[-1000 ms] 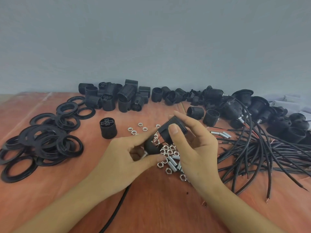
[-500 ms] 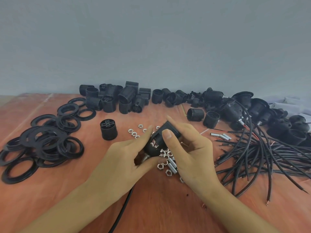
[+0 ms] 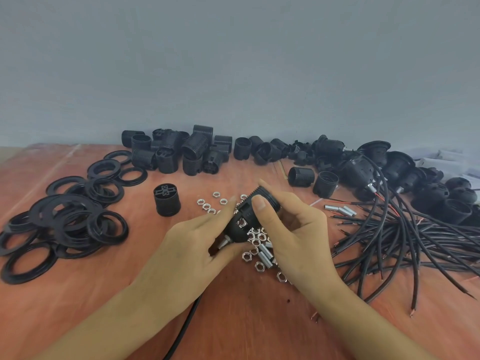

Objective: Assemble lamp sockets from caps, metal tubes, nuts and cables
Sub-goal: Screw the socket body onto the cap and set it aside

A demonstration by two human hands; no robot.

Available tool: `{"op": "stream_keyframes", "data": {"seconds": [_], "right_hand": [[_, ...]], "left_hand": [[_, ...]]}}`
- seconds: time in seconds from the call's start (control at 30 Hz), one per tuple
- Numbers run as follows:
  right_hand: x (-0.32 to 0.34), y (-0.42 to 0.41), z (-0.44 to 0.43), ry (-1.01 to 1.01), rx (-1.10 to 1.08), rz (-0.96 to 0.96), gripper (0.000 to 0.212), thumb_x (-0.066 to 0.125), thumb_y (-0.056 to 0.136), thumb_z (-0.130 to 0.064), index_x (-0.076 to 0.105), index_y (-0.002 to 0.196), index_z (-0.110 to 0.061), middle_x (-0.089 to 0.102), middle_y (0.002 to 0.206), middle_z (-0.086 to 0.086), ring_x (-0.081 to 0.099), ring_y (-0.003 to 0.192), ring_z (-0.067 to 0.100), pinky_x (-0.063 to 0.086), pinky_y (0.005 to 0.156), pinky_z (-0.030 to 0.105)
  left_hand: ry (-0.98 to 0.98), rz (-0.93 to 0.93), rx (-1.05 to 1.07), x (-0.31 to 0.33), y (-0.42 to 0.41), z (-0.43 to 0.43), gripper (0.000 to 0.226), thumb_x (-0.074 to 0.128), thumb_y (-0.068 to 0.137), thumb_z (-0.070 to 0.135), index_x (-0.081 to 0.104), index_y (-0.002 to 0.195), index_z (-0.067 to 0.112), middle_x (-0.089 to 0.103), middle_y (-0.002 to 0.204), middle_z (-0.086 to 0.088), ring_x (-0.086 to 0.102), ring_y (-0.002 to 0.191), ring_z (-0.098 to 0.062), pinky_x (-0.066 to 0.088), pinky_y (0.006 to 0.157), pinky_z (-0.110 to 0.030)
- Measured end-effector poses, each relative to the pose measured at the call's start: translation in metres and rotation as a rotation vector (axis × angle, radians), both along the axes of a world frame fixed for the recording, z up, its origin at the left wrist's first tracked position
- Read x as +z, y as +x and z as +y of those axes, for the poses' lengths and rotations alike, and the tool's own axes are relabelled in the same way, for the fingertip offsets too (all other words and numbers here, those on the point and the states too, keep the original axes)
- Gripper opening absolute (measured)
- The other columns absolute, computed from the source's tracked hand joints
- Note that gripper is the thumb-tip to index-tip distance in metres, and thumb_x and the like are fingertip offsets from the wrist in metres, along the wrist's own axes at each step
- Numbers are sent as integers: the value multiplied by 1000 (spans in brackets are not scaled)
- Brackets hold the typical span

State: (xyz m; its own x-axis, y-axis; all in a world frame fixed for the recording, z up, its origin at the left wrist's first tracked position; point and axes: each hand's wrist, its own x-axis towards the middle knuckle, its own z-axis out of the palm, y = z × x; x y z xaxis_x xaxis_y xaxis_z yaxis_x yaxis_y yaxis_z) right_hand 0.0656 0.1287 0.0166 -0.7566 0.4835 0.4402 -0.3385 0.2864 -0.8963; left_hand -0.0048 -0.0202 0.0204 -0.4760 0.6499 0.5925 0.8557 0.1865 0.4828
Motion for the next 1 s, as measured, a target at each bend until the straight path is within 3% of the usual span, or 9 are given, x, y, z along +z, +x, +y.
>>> {"op": "stream_keyframes", "data": {"seconds": [0.1, 0.23, 0.37, 0.43, 0.5, 0.57, 0.67, 0.77, 1.0], "right_hand": [[-1, 0, 2, 24, 15, -19, 22, 66, 80, -44, 70, 101, -47, 71, 99, 5, 65, 90, 31, 55, 83, 48], [-2, 0, 3, 56, 34, -43, 24, 67, 80, -40, 73, 103, -38, 70, 101, -5, 66, 91, 7, 52, 80, 23], [5, 5, 12, 97, 158, -128, 21, 60, 95, -27, 71, 112, -26, 70, 107, -2, 66, 98, 11, 53, 83, 24], [12, 6, 20, 72, 227, -157, 20, 62, 94, -24, 74, 110, -22, 71, 100, 7, 67, 90, 24, 56, 81, 35], [17, 6, 25, -8, 269, -215, 28, 66, 88, -34, 73, 113, -23, 71, 90, 11, 65, 75, 28, 56, 72, 35], [20, 5, 25, -49, 293, -287, 26, 65, 85, -42, 75, 103, -26, 58, 77, 14, 49, 63, 25, 43, 55, 26], [19, 2, 22, -111, 280, -347, 30, 61, 81, -46, 66, 77, -17, 46, 68, 12, 34, 53, 18, 26, 46, 23], [19, 2, 16, -128, 261, -368, 36, 64, 82, -51, 55, 71, -18, 42, 58, 3, 32, 45, 11, 27, 43, 21], [17, 1, 5, 112, 193, -296, 42, 45, 97, -43, 45, 69, -11, 39, 62, -8, 38, 58, 5, 36, 56, 18]], "left_hand": [[0, 5, 5, -2, 0, -1, 68, 57, 83, 53, 51, 138, 14, 67, 82, 9, 60, 72, -4, 47, 67, -20], [-41, -18, -7, -4, -2, -2, 67, 55, 84, 54, 50, 140, 18, 64, 81, 14, 59, 74, 0, 46, 66, -17], [-67, -115, -62, -5, -9, -3, 63, 62, 86, 54, 53, 139, 21, 65, 85, 23, 61, 79, 5, 45, 68, -12], [-54, -285, -142, -5, -11, -4, 52, 62, 88, 51, 56, 135, 31, 64, 76, 24, 61, 71, 3, 44, 64, -8], [-62, -570, -266, -1, -10, -5, 33, 61, 87, 51, 65, 119, 42, 63, 68, 13, 61, 60, -4, 48, 58, -16], [-7, -865, -378, 3, -7, -3, 26, 63, 89, 48, 70, 108, 31, 60, 63, 3, 61, 56, -13, 50, 52, -22], [90, -1137, -408, 10, -4, -1, 26, 60, 89, 43, 75, 102, 27, 61, 62, -6, 60, 53, -17, 48, 46, -21], [89, -1194, -399, 11, -3, 0, 34, 59, 79, 45, 76, 83, 16, 65, 64, -10, 62, 51, -18, 47, 44, -20], [51, -1119, -370, 6, -3, 0, 38, 71, 73, 43, 75, 100, 16, 68, 65, -13, 67, 54, -23, 50, 46, -21]]}}
